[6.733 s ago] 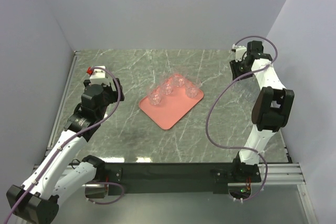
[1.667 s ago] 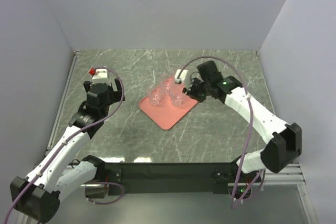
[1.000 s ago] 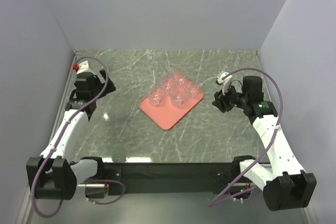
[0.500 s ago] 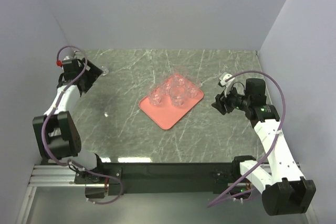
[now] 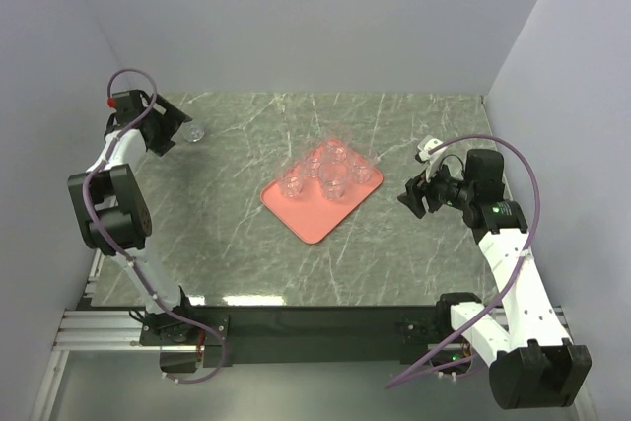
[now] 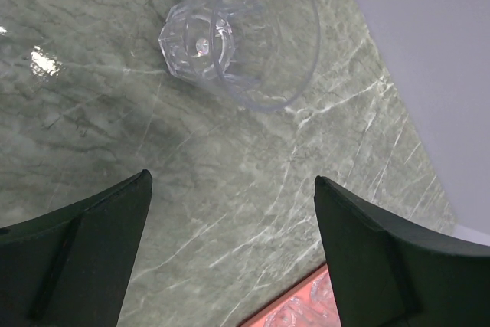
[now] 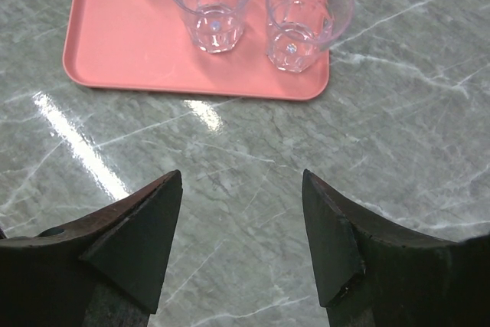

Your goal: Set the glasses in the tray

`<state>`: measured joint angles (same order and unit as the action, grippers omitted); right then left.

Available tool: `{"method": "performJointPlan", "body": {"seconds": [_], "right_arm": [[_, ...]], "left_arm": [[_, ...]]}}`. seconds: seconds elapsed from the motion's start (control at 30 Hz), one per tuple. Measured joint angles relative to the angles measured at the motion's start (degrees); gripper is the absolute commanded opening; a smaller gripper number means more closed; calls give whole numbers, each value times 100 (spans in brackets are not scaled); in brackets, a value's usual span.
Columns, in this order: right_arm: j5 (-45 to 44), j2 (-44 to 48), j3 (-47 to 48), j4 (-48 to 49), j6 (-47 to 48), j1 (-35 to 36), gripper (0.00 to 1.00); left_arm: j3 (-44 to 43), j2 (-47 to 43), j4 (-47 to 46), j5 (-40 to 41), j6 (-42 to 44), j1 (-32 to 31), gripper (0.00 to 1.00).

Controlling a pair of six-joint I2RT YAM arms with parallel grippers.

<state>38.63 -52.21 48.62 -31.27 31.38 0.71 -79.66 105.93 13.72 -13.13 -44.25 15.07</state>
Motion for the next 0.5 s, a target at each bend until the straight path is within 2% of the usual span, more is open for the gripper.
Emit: {"method": "performJointPlan", "body": {"seconds": [0.5], "right_arm": [[7,-46,0,2,0,-2,72]], "left_arm": [[-1104,1047,435,-79,0,22,82]]}}
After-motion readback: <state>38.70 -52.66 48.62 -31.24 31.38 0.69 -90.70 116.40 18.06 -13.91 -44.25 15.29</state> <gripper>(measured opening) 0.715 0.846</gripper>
